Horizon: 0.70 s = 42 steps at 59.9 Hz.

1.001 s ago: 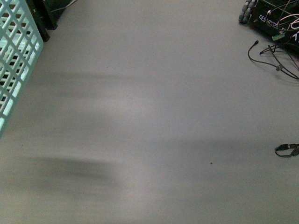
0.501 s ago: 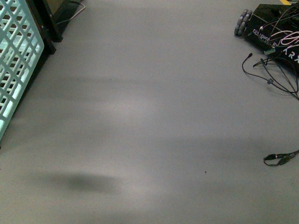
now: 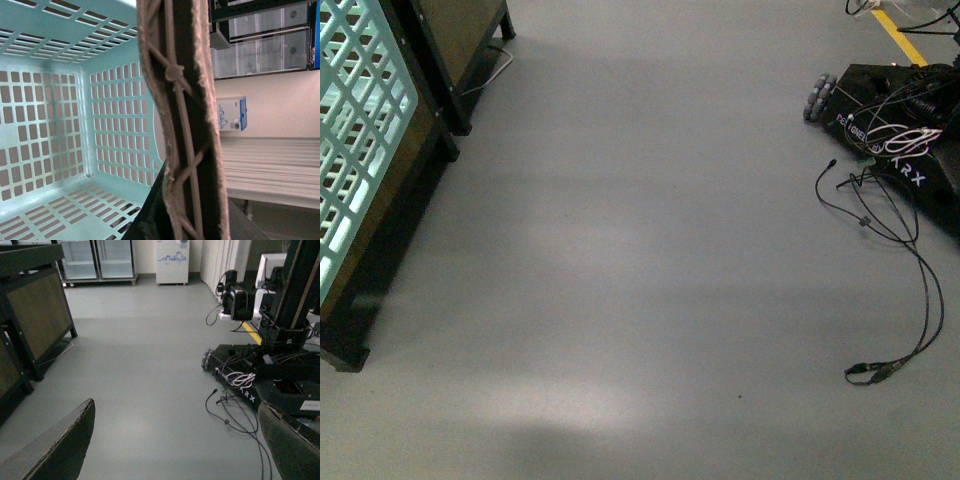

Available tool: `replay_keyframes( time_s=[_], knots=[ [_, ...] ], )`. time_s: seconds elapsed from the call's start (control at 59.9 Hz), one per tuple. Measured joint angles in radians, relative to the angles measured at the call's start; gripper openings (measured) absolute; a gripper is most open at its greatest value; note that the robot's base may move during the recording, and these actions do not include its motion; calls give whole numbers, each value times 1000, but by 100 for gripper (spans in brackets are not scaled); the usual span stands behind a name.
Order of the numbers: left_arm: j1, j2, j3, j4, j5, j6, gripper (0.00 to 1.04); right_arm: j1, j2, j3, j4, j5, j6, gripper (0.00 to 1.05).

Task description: Pick lemon and mango into basket

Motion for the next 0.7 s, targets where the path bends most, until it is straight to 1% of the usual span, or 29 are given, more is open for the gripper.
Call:
replay_keyframes(
  time_s=[0.701],
  knots=[
    [0, 0, 0, 0, -1, 2, 6, 0, 0, 0, 0, 1, 0, 96]
  ],
)
